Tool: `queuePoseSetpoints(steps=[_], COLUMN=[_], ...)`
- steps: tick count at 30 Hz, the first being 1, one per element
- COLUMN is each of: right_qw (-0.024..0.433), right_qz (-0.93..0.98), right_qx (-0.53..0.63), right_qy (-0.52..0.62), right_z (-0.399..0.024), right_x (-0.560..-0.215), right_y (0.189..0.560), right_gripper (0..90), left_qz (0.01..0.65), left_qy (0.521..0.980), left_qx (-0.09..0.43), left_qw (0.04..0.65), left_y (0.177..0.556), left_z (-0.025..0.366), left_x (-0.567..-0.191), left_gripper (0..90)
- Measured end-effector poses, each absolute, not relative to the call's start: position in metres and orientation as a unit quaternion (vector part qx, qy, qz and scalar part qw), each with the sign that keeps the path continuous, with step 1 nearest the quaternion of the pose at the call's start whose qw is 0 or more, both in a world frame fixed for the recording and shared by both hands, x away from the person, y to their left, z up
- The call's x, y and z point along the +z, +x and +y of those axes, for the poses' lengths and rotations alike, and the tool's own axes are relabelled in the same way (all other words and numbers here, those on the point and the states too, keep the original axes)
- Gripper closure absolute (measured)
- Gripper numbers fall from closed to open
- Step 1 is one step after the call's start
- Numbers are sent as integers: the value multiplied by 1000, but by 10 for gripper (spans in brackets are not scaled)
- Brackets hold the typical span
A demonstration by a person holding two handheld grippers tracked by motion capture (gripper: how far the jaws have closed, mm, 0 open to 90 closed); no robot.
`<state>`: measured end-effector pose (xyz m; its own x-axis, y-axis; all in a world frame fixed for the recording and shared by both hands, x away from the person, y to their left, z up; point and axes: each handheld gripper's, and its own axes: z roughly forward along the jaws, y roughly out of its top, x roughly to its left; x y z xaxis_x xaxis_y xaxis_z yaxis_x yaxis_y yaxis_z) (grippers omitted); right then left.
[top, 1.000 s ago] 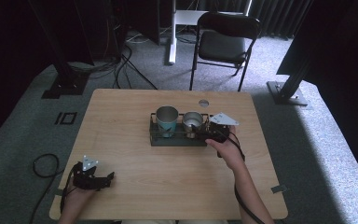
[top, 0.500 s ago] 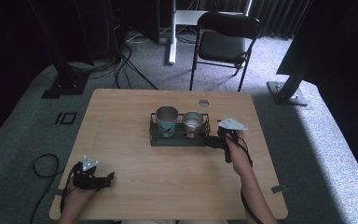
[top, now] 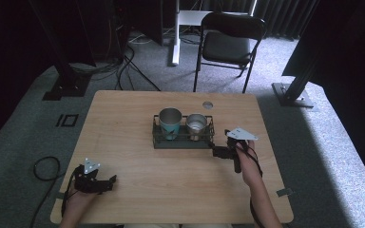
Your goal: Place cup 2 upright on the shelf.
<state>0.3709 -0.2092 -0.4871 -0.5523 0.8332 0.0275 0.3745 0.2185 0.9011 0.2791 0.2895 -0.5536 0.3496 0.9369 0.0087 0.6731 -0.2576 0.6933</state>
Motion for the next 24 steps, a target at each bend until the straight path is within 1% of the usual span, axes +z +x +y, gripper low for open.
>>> queuePoseSetpoints(steps=[15, 24], right_qw=[228, 219], right_qz=[753, 756], right_qx=[450, 447], right_qy=[422, 426], right_z=[-229, -238], right_x=[-518, -529], right_y=[351, 337], right_gripper=[114, 114], left_qz=[527, 527], left_qy=[763, 763], left_qx=[217, 217], left_qw=[304, 304], left_y=[279, 279], left_z=[290, 290], left_x=[-554, -554], left_gripper=[36, 37])
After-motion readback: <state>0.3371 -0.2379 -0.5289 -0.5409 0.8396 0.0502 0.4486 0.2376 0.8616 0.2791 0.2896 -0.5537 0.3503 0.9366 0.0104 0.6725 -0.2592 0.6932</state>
